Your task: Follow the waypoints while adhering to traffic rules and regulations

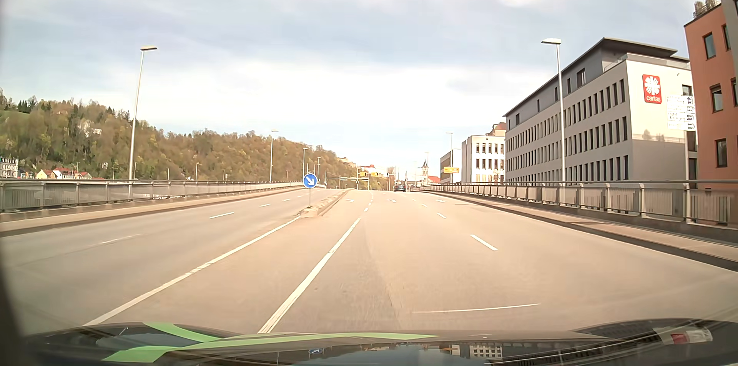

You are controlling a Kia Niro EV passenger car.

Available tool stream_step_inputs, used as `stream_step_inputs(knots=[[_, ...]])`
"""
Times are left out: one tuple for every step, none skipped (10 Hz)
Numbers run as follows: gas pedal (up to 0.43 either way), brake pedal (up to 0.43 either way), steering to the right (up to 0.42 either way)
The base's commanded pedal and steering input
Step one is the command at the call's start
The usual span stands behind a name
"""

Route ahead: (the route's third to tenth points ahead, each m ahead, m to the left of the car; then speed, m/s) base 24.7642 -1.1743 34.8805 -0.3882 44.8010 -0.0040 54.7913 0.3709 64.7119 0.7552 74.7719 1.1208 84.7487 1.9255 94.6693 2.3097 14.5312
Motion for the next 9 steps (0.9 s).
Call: stream_step_inputs(knots=[[0.098, 0.0, -0.004], [0.098, 0.0, -0.004], [0.098, 0.0, -0.004], [0.11, 0.0, -0.004], [0.11, 0.0, -0.004], [0.11, 0.0, -0.004], [0.11, 0.0, -0.004], [0.11, 0.0, -0.004], [0.11, 0.0, -0.004]])
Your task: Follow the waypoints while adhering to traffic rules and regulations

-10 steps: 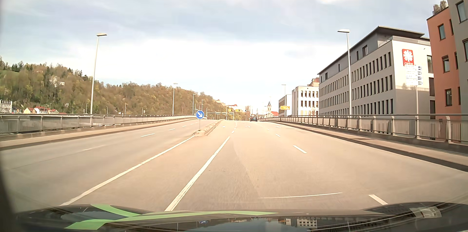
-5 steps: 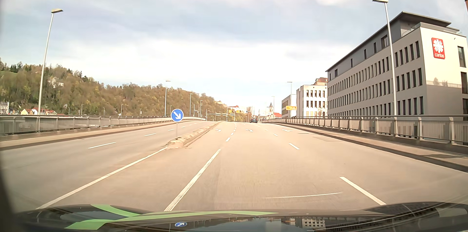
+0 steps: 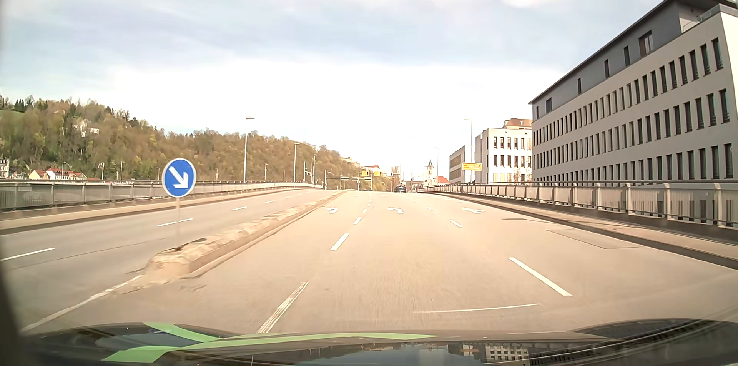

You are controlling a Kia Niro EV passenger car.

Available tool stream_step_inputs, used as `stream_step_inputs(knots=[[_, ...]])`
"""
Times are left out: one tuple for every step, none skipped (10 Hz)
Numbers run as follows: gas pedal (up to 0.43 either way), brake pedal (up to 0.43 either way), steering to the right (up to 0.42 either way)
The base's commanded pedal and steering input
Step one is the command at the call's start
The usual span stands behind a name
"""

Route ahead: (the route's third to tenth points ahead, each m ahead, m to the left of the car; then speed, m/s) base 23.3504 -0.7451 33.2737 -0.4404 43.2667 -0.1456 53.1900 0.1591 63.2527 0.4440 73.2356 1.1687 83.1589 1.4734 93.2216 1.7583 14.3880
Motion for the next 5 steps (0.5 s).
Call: stream_step_inputs(knots=[[0.11, 0.0, -0.004], [0.098, 0.0, -0.003], [0.098, 0.0, -0.003], [0.098, 0.0, -0.004], [0.11, 0.0, -0.004]])
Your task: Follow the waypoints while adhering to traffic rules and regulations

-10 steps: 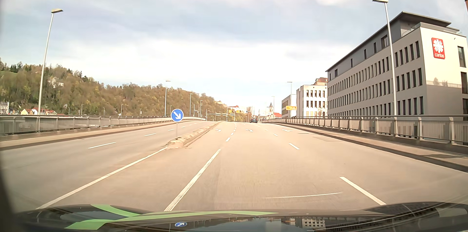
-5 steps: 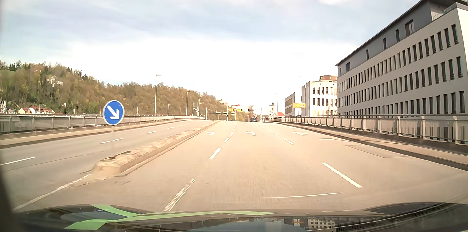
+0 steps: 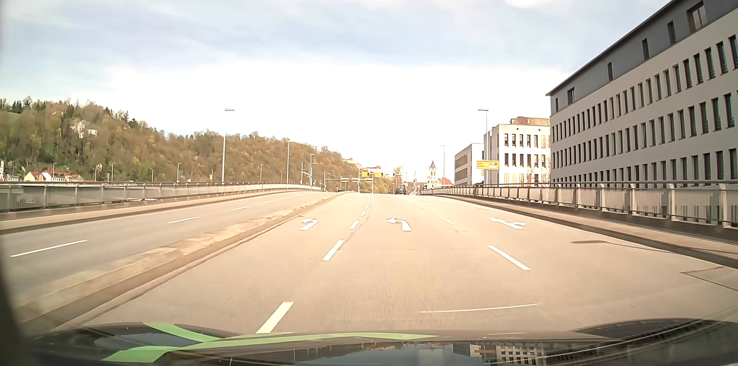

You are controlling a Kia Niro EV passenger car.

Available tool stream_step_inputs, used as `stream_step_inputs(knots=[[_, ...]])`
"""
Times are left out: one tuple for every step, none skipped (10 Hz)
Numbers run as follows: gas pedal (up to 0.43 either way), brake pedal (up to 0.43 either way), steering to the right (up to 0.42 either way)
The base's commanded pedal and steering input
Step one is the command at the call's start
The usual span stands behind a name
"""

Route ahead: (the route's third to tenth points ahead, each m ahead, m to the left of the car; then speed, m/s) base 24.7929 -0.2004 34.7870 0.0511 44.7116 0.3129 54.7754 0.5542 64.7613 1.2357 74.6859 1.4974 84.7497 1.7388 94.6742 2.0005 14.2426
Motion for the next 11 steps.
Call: stream_step_inputs(knots=[[0.11, 0.0, -0.004], [0.11, 0.0, -0.006], [0.11, 0.0, -0.006], [0.11, 0.0, -0.006], [0.11, 0.0, -0.006], [0.11, 0.0, -0.006], [0.11, 0.0, -0.006], [0.11, 0.0, -0.006], [0.11, 0.0, -0.006], [0.11, 0.0, -0.006], [0.11, 0.0, -0.006]])
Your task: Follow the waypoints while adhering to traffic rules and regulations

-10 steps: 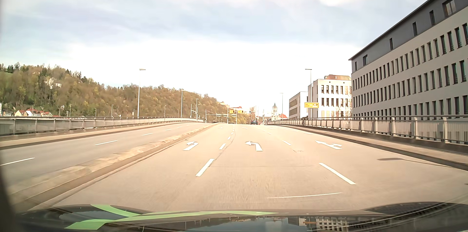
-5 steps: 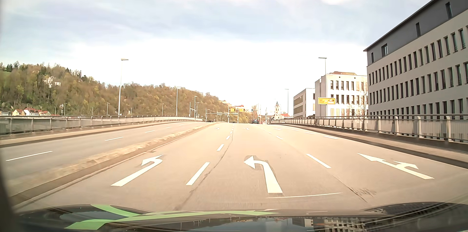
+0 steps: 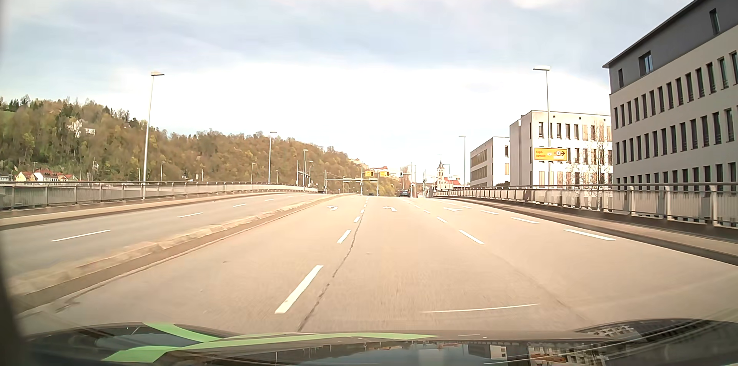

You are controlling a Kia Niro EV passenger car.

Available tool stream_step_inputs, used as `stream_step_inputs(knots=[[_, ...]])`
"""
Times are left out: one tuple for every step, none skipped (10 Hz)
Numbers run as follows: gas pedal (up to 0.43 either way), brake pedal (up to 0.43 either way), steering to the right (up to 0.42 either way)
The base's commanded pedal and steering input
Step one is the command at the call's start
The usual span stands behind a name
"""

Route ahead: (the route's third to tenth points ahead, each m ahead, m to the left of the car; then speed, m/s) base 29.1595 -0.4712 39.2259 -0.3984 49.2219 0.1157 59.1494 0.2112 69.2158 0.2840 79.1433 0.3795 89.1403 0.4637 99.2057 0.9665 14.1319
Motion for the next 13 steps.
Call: stream_step_inputs(knots=[[0.11, 0.0, -0.006], [0.11, 0.0, -0.006], [0.118, 0.0, -0.006], [0.118, 0.0, -0.006], [0.118, 0.0, -0.006], [0.118, 0.0, -0.006], [0.118, 0.0, -0.006], [0.118, 0.0, -0.006], [0.118, 0.0, -0.007], [0.118, 0.0, -0.008], [0.11, 0.0, -0.008], [0.11, 0.0, -0.008], [0.11, 0.0, -0.008]])
